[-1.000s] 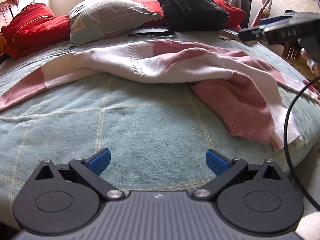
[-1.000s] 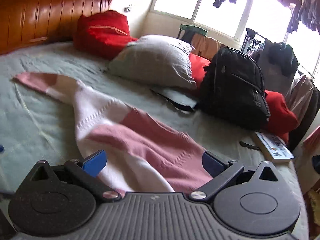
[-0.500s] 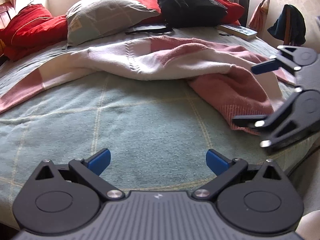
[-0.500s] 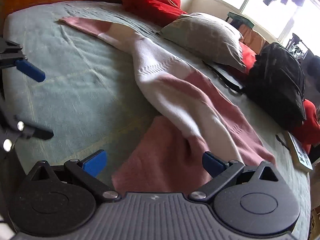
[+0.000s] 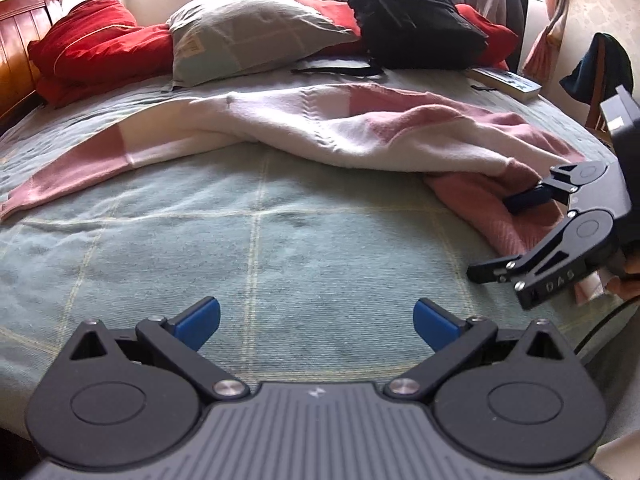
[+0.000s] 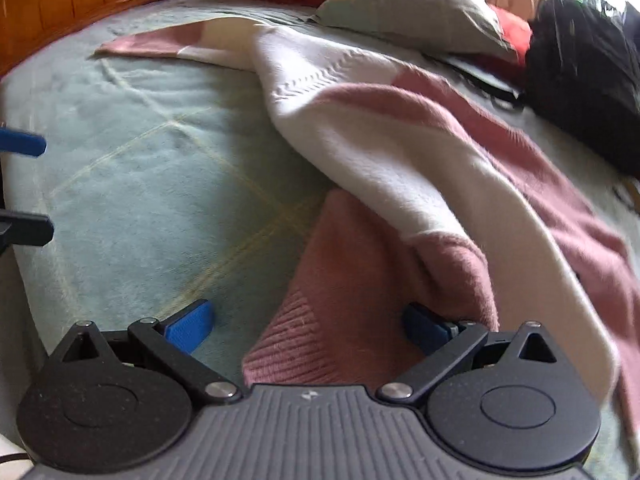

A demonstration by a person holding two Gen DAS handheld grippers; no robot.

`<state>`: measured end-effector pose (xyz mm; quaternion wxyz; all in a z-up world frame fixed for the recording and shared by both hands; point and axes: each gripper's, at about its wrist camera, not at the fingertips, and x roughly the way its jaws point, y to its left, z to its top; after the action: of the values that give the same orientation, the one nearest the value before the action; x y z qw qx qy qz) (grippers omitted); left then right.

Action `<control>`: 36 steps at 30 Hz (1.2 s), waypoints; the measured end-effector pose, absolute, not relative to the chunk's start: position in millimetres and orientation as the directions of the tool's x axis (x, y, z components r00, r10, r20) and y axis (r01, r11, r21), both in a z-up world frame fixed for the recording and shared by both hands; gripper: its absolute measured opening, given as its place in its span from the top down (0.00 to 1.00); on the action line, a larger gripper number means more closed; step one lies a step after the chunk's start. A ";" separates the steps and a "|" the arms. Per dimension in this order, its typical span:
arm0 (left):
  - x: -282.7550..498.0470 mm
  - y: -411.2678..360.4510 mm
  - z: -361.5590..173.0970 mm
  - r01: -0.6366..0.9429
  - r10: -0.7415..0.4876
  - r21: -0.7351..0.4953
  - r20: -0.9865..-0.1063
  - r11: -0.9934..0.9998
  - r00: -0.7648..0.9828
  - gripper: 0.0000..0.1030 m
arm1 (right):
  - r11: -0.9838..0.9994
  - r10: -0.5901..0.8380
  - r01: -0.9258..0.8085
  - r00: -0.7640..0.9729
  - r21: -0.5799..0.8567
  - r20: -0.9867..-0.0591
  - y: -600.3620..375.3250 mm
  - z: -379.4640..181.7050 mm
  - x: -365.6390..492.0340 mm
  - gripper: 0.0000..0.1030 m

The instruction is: Fold clothes

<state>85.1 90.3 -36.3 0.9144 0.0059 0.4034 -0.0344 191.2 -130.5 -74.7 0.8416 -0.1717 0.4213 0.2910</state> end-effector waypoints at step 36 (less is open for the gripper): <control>183.9 15.0 -81.9 0.186 -0.671 -0.682 -0.564 0.707 0.482 0.01 | 0.922 0.363 -0.351 0.630 0.165 -0.687 -267.0 -46.2 118.8 0.00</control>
<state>183.9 15.0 -81.9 0.8147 -0.2780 0.4358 -0.2628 118.8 -267.0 -46.2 0.9026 0.0078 0.3823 0.1975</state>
